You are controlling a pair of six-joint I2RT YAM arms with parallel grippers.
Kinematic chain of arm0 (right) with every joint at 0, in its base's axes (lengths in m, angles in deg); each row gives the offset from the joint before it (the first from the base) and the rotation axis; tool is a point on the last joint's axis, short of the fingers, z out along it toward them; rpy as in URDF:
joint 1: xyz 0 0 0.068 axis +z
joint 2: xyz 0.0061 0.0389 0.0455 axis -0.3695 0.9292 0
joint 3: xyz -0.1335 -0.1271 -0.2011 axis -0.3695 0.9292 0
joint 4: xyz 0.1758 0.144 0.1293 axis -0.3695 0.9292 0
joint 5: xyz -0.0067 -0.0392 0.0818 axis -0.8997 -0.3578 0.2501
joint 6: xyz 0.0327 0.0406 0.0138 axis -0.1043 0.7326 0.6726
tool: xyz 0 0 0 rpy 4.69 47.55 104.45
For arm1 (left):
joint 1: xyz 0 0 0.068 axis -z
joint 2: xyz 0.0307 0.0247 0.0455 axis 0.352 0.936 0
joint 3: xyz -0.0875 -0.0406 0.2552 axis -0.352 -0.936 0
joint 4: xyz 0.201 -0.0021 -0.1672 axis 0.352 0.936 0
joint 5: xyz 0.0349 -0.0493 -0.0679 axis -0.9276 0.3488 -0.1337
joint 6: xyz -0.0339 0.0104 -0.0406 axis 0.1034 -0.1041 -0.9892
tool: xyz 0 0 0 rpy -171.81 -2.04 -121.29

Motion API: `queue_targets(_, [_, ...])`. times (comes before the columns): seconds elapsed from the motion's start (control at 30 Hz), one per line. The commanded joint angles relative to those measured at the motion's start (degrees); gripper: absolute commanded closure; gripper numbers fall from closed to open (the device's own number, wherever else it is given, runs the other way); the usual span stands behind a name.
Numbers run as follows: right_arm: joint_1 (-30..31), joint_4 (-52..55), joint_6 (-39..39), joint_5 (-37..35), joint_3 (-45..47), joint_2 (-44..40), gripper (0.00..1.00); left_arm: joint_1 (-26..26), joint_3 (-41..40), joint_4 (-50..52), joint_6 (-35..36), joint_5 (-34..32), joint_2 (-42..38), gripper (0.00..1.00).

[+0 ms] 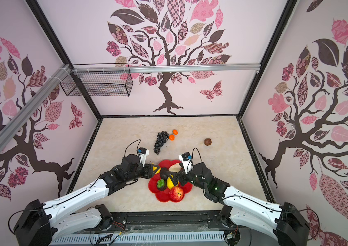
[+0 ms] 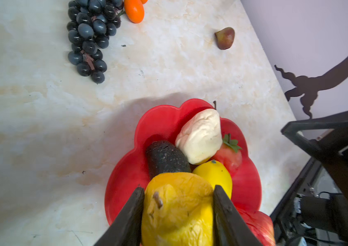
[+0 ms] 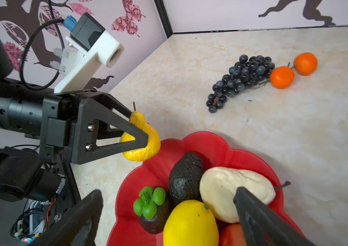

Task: Arrange fruit in a fruit bowl
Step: Place the fruit in the fruit bowl.

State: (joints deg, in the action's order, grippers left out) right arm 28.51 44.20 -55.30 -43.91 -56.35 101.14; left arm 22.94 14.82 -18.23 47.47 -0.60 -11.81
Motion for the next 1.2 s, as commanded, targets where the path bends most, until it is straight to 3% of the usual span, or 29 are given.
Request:
queue_targets(0.0, [0.34, 3.33, 1.25, -2.4, -0.73, -1.47, 0.0, 0.9, -1.11, -2.51, 3.09, -3.95, 2.4, 0.59])
queue_targets(0.53, [0.25, 7.12, -0.5, -7.11, -1.15, -5.0, 0.0, 1.01, -3.43, -7.45, 2.48, -5.02, 10.48, 0.56])
queue_targets(0.97, [0.25, 8.96, -1.97, -8.62, -2.37, -6.05, 0.0, 1.45, -4.11, -7.41, 2.53, -4.54, 9.82, 0.43])
queue_targets(1.17, [0.21, 9.67, -2.28, -9.17, -2.79, -6.31, 0.0, 1.46, -4.24, -6.33, 2.78, -4.56, 8.21, 0.46])
